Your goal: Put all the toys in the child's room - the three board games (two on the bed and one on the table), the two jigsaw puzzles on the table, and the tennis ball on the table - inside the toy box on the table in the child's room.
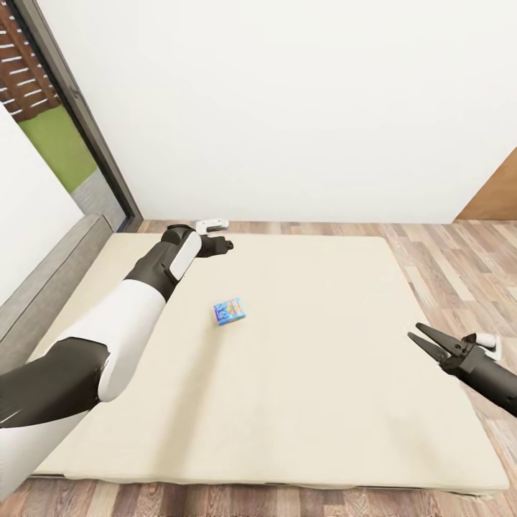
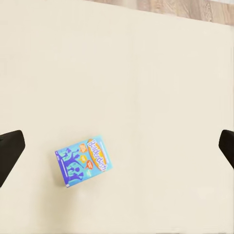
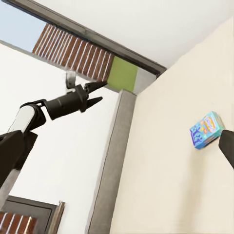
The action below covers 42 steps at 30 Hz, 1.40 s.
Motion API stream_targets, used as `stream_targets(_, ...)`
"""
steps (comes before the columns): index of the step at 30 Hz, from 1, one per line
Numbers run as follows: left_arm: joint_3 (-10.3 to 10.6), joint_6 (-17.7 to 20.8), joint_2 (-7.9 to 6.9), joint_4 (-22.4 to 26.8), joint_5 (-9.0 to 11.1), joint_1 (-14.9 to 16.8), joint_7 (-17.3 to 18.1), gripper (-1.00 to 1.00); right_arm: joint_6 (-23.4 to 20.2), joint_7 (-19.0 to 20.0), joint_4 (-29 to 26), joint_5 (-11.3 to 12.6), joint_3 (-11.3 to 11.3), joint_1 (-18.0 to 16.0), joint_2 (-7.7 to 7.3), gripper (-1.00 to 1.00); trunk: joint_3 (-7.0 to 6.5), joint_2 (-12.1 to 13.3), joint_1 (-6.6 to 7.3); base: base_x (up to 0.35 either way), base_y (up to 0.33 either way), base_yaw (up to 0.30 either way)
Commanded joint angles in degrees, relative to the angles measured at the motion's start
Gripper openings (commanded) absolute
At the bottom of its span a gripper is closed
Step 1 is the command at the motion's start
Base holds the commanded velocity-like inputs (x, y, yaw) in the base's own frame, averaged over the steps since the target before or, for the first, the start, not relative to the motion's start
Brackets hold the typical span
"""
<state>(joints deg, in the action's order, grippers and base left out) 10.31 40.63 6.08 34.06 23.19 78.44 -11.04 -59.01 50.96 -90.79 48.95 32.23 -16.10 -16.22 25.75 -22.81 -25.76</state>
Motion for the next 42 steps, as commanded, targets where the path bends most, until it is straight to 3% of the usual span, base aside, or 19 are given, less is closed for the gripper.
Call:
stream_targets(1,0.25,0.17,0.08,0.05,0.56,0.05,-0.5,1.0,-0.55,0.14,0.02,-0.33,-0.02,-1.74,-0.29,1.0,0.19,-0.1,-0.02,0.0,0.0,0.0)
stream_targets(4,0.25,0.15,0.34,0.05,0.55,0.05,-0.48,1.0,-0.99,-0.52,0.45,-0.22,-1.9,-9.36,-1.49,1.0,0.46,-0.1,-0.02,0.0,0.0,0.023)
stream_targets(8,0.24,0.21,0.45,0.04,0.54,0.05,-0.53,1.0,-0.99,-1.68,1.67,-0.15,-5.43,-14.73,-3.13,1.0,0.83,-0.1,-0.02,0.0,0.0,0.048)
stream_targets(11,0.24,0.23,0.49,0.04,0.56,0.05,-0.51,1.0,-0.99,-2.92,3.05,-0.06,-8.09,-17.46,-4.06,1.0,1.1,-0.1,-0.02,0.0,0.0,0.058)
stream_targets(19,0.24,0.22,0.38,0.04,0.62,0.05,-0.42,1.0,-0.99,-4.62,7.73,0.0,-13.1,-21.76,-4.14,1.0,1.84,-0.1,-0.02,0.0,0.0,0.063)
stream_targets(28,0.24,0.16,0.35,0.04,0.63,0.05,-0.39,1.0,-0.99,-4.89,8.93,-0.01,-15.73,-22.59,-4.0,1.0,2.66,-0.1,-0.02,0.0,0.0,0.067)
stream_targets(42,0.23,-0.04,0.68,0.04,0.54,0.05,-0.47,1.0,-0.99,-4.38,8.6,0.33,-15.29,-18.66,-4.23,1.0,3.95,-0.1,-0.02,0.0,0.0,0.06)
